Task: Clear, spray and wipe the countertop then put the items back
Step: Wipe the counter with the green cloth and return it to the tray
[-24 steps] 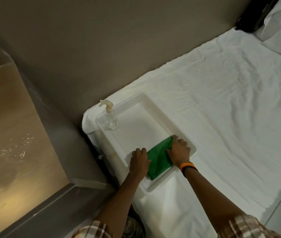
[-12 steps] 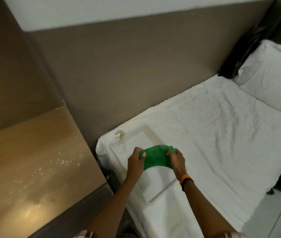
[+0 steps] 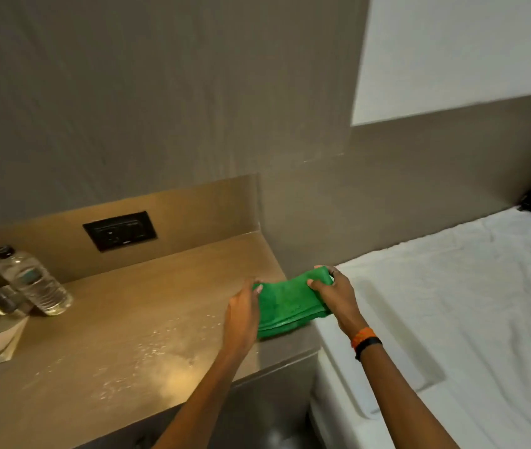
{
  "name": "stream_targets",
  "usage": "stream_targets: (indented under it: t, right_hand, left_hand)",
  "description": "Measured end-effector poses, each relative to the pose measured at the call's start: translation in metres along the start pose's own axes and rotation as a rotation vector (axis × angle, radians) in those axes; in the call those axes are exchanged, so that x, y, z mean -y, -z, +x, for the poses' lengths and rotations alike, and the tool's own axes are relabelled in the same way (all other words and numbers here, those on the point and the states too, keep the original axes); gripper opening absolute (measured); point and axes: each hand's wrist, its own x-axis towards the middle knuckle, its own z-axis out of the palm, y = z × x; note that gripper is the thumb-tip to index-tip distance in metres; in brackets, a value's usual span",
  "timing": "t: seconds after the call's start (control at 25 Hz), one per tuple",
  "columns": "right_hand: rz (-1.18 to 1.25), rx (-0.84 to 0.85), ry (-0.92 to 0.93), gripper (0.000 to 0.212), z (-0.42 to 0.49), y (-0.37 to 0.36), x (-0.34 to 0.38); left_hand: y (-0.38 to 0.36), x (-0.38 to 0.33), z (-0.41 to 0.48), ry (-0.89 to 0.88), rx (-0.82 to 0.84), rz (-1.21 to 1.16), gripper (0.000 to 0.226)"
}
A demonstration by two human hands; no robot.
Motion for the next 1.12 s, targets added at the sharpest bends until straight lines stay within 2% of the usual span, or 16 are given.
stream_targets:
  t: [0.08,0.16,0.28,0.36,0.44,0.52,0.64,0.8,0.92,1.12]
  right_hand:
    - [-0.264,0.115,-0.003,0.053,0.002,-0.024,0.012]
    - [-0.574,0.138,0.021,0.06,0.0,-0.044,0.02]
    - [-0.914,-0.111,0.119,0.053,-0.021,-0.082,0.011]
    - [-1.026,-0.297,0.161,0.052,-0.041,-0.112,-0.011]
    - [-0.997,-0.296,0.051,0.07,-0.057,-0.143,-0.032]
    - [-1.02,-0.252,-0.094,0.083,-0.061,-0.171,-0.048]
    - [-1.083,-0.304,-0.065,0.085,-0.037,-0.189,-0.053]
    - [-1.153,-0.195,0.083,0.083,0.028,-0.203,-0.034]
    - [-1.195,-0.045,0.178,0.08,0.085,-0.227,-0.014]
    - [-1.329,0.274,0.6,0.073,0.114,-0.245,0.0]
  left_hand:
    - [0.025,0.032,-0.008,-0.092,0.063,0.222,0.017]
    - [0.047,0.056,-0.013,-0.259,0.133,0.456,0.021]
    - [0.079,0.097,0.005,-0.389,0.139,0.563,0.031]
    - [0.103,0.126,0.032,-0.347,0.117,0.556,0.034]
    - [0.125,0.154,0.061,-0.257,0.136,0.619,0.043]
    - [0.14,0.187,0.083,-0.137,0.225,0.682,0.057]
    - [0.144,0.223,0.099,-0.006,0.286,0.709,0.071]
    - [0.136,0.237,0.101,0.003,0.269,0.704,0.075]
    - [0.13,0.248,0.106,0.016,0.251,0.709,0.079]
    - [0.126,0.256,0.111,0.016,0.208,0.703,0.076]
